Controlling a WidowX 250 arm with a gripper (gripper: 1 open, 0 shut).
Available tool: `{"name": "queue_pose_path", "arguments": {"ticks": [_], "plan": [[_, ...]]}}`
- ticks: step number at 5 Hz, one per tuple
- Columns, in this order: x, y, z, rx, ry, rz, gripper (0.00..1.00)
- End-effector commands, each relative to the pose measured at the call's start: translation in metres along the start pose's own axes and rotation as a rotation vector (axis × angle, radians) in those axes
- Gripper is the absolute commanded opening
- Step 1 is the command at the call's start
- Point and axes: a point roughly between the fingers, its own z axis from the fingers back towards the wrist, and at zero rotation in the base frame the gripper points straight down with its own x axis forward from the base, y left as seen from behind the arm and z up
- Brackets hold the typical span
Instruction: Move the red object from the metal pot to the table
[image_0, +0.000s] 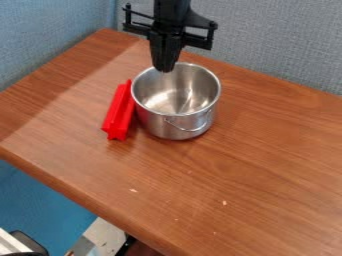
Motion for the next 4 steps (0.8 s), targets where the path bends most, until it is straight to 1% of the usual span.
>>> {"name": "queue_pose_path", "arguments": {"ticks": [1, 2, 4], "plan": [[0.01, 0.009, 0.012, 0.014, -0.061, 0.02, 0.0], [0.016, 0.016, 0.007, 0.029, -0.06, 0.04, 0.0], [0.025, 0.026, 0.003, 0.044, -0.066, 0.058, 0.0]]}}
